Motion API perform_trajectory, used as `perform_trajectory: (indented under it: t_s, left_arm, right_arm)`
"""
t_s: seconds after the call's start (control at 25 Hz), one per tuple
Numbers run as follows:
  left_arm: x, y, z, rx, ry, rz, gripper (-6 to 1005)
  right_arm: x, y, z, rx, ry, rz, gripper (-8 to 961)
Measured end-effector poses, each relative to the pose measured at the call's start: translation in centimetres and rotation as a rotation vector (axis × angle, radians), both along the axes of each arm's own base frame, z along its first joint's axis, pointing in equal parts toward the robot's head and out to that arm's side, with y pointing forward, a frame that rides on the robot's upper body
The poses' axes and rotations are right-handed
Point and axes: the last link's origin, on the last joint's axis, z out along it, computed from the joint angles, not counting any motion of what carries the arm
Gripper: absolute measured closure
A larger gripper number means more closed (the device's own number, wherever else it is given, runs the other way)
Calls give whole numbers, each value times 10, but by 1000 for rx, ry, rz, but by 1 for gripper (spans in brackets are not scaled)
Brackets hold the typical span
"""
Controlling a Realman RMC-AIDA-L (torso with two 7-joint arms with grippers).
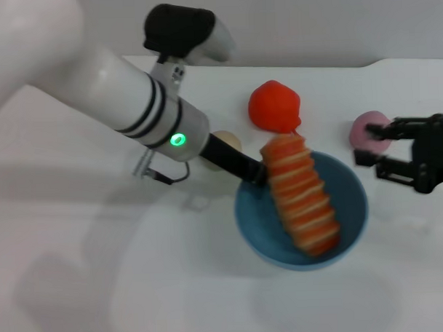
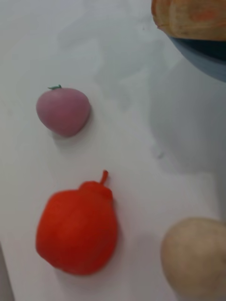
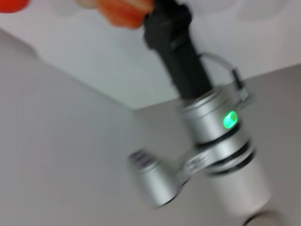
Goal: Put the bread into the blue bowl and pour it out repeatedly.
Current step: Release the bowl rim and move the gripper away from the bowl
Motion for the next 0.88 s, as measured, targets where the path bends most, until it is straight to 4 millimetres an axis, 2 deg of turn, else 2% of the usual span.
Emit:
perform_trajectory:
  t_s: [0.16, 0.28, 0.88]
  left_arm:
    - [3, -8, -22, -8, 18, -55, 973]
    - [2, -8, -29, -4, 30, -64, 972]
    - [-9, -8, -33, 0, 33, -1, 820]
  right_arm:
    - [16, -6, 12, 58, 33, -68, 480]
    - [23, -9, 13, 69, 49, -98, 480]
    - [28, -8, 15, 101, 40, -81, 480]
